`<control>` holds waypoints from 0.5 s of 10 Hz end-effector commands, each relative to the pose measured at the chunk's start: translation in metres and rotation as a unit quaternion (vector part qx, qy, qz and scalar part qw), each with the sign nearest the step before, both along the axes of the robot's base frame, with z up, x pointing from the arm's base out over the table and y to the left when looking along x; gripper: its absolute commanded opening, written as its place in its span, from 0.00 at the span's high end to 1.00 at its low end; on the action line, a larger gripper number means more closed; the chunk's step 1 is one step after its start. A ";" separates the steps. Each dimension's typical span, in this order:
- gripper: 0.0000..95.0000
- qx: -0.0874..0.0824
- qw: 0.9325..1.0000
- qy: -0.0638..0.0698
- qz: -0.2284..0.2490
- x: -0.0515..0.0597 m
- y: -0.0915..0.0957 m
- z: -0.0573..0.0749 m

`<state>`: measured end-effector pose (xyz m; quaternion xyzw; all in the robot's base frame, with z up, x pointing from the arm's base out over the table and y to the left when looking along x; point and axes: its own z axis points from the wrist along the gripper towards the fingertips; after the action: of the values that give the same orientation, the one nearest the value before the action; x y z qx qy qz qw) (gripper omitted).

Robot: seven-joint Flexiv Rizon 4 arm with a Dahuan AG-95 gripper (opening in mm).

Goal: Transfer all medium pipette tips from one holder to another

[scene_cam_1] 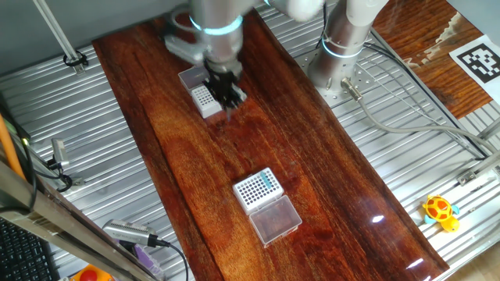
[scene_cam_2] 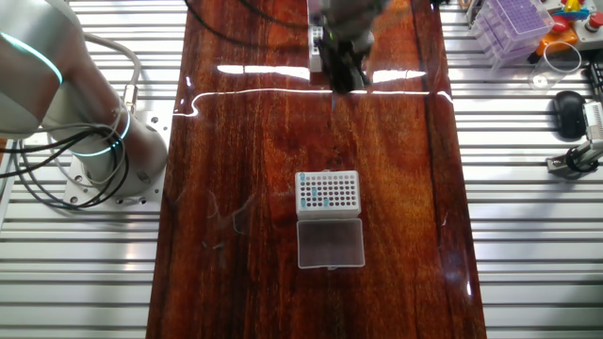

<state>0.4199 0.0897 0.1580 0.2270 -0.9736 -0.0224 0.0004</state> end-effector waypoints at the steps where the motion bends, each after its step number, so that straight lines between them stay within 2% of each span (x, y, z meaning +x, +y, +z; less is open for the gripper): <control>1: 1.00 -0.005 1.000 0.001 -0.018 -0.004 0.022 -0.004; 3: 1.00 -0.004 1.000 0.007 -0.018 -0.005 0.025 -0.004; 5: 1.00 0.002 0.999 0.007 0.038 -0.005 0.025 -0.004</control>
<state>0.4140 0.1145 0.1556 0.2138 -0.9765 -0.0227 0.0139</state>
